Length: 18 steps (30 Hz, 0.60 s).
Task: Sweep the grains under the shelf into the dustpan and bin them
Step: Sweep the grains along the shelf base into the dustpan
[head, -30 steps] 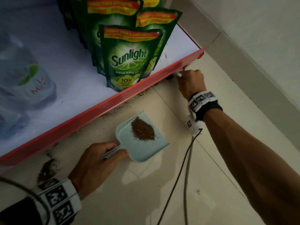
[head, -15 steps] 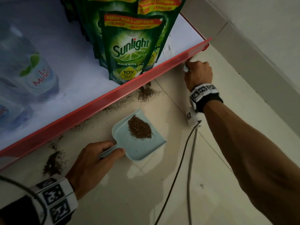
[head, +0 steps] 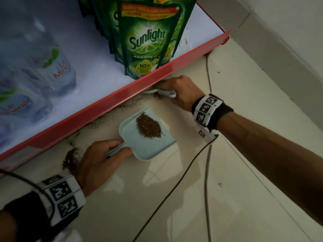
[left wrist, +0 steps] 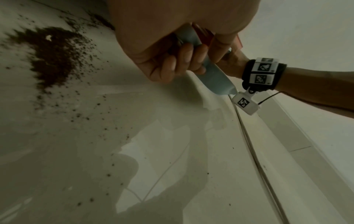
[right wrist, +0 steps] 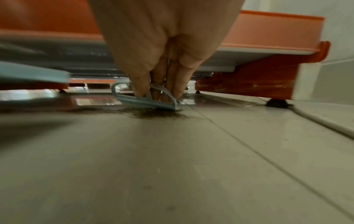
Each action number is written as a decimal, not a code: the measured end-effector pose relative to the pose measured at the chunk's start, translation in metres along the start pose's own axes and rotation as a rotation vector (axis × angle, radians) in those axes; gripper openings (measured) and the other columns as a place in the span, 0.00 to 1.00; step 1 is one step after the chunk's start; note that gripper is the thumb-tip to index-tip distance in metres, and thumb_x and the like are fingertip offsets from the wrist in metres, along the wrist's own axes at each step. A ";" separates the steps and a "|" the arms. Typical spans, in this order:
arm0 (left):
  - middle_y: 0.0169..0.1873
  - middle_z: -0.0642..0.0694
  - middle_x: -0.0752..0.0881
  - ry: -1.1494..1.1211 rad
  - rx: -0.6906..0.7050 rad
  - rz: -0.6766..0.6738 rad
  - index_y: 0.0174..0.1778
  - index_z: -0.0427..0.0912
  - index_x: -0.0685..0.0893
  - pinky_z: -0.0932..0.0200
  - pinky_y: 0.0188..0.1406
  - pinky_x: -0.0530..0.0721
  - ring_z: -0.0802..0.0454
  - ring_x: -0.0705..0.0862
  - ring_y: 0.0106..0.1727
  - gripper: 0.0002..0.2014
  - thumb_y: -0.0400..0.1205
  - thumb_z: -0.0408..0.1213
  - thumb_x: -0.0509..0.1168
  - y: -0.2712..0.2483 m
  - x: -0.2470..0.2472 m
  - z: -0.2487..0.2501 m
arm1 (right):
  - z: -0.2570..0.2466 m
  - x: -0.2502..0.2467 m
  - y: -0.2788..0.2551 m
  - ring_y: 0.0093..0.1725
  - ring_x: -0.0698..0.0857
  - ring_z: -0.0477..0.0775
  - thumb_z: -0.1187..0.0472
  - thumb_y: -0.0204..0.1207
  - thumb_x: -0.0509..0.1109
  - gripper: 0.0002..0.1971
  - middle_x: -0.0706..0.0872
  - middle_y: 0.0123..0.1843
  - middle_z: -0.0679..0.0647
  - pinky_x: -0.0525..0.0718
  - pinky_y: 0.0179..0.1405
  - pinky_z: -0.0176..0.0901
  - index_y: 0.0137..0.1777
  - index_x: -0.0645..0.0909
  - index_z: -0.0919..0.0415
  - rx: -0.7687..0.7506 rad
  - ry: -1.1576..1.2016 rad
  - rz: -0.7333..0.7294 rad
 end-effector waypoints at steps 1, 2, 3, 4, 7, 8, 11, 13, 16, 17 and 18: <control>0.22 0.48 0.69 0.015 0.018 0.003 0.34 0.28 0.80 0.58 0.28 0.66 0.54 0.68 0.25 0.22 0.80 0.46 0.72 -0.002 -0.001 0.000 | -0.006 0.000 -0.004 0.52 0.90 0.57 0.64 0.81 0.67 0.14 0.91 0.59 0.54 0.83 0.52 0.41 0.63 0.88 0.57 -0.023 -0.007 0.024; 0.22 0.49 0.70 0.038 0.033 0.016 0.34 0.28 0.82 0.59 0.27 0.67 0.55 0.69 0.25 0.22 0.78 0.48 0.72 -0.005 -0.003 0.000 | -0.009 -0.002 -0.009 0.47 0.90 0.58 0.65 0.81 0.67 0.13 0.92 0.55 0.55 0.81 0.46 0.40 0.62 0.88 0.58 -0.018 -0.005 0.070; 0.21 0.49 0.70 0.065 0.046 0.037 0.34 0.29 0.83 0.60 0.26 0.68 0.56 0.69 0.25 0.22 0.78 0.48 0.72 -0.008 -0.006 -0.001 | -0.007 -0.005 -0.013 0.44 0.90 0.59 0.66 0.80 0.67 0.13 0.93 0.53 0.55 0.79 0.43 0.39 0.60 0.88 0.58 0.009 -0.006 0.123; 0.21 0.50 0.71 0.086 0.057 0.056 0.34 0.28 0.83 0.62 0.25 0.68 0.57 0.69 0.24 0.22 0.79 0.47 0.73 -0.010 -0.008 -0.002 | -0.001 -0.008 -0.018 0.43 0.89 0.60 0.67 0.80 0.66 0.13 0.93 0.52 0.56 0.78 0.42 0.39 0.59 0.88 0.58 0.055 -0.025 0.165; 0.22 0.48 0.69 0.052 0.065 0.053 0.34 0.26 0.81 0.60 0.26 0.67 0.55 0.68 0.26 0.24 0.77 0.48 0.72 -0.017 -0.014 -0.007 | 0.031 -0.023 -0.026 0.49 0.88 0.67 0.68 0.76 0.63 0.17 0.91 0.56 0.60 0.82 0.46 0.49 0.60 0.87 0.56 0.329 -0.224 0.197; 0.22 0.49 0.68 0.036 0.064 0.049 0.32 0.27 0.79 0.59 0.26 0.65 0.55 0.68 0.26 0.24 0.77 0.49 0.71 -0.019 -0.015 -0.008 | 0.044 -0.028 -0.026 0.50 0.87 0.70 0.67 0.76 0.62 0.17 0.90 0.55 0.63 0.83 0.46 0.53 0.60 0.87 0.56 0.467 -0.286 0.191; 0.20 0.52 0.67 0.024 0.056 0.036 0.26 0.33 0.75 0.60 0.25 0.64 0.55 0.66 0.24 0.21 0.81 0.41 0.72 -0.025 -0.019 -0.013 | 0.055 -0.030 -0.024 0.48 0.85 0.74 0.66 0.79 0.61 0.13 0.87 0.49 0.71 0.80 0.41 0.52 0.56 0.87 0.61 0.698 -0.346 0.093; 0.20 0.52 0.67 0.007 0.037 0.028 0.27 0.31 0.76 0.60 0.25 0.64 0.54 0.66 0.23 0.20 0.80 0.39 0.71 -0.027 -0.019 -0.018 | 0.035 -0.018 -0.024 0.45 0.85 0.72 0.65 0.80 0.60 0.12 0.86 0.45 0.70 0.79 0.39 0.51 0.52 0.85 0.63 0.639 -0.340 0.007; 0.19 0.53 0.67 -0.004 0.031 0.021 0.30 0.28 0.76 0.59 0.25 0.64 0.54 0.66 0.23 0.20 0.80 0.41 0.71 -0.027 -0.017 -0.022 | -0.013 0.001 -0.031 0.37 0.85 0.69 0.65 0.80 0.61 0.11 0.88 0.39 0.66 0.77 0.35 0.48 0.52 0.85 0.60 0.431 -0.272 -0.037; 0.19 0.53 0.68 -0.002 0.031 0.028 0.30 0.28 0.77 0.59 0.26 0.65 0.54 0.66 0.24 0.20 0.80 0.41 0.71 -0.027 -0.017 -0.023 | -0.030 0.006 -0.035 0.35 0.84 0.66 0.64 0.80 0.61 0.11 0.88 0.37 0.63 0.79 0.36 0.48 0.51 0.86 0.59 0.365 -0.231 -0.051; 0.19 0.53 0.68 -0.001 0.030 0.031 0.30 0.28 0.77 0.59 0.26 0.65 0.54 0.67 0.24 0.20 0.79 0.41 0.71 -0.025 -0.017 -0.023 | -0.045 0.008 -0.039 0.33 0.83 0.64 0.63 0.81 0.60 0.11 0.88 0.36 0.60 0.81 0.37 0.49 0.51 0.86 0.58 0.318 -0.194 -0.060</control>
Point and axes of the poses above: each hand's wrist, its own y-axis towards the middle knuckle, its own x-axis out of the palm, z = x × y, the point moved 1 cm from there along y, towards the middle knuckle
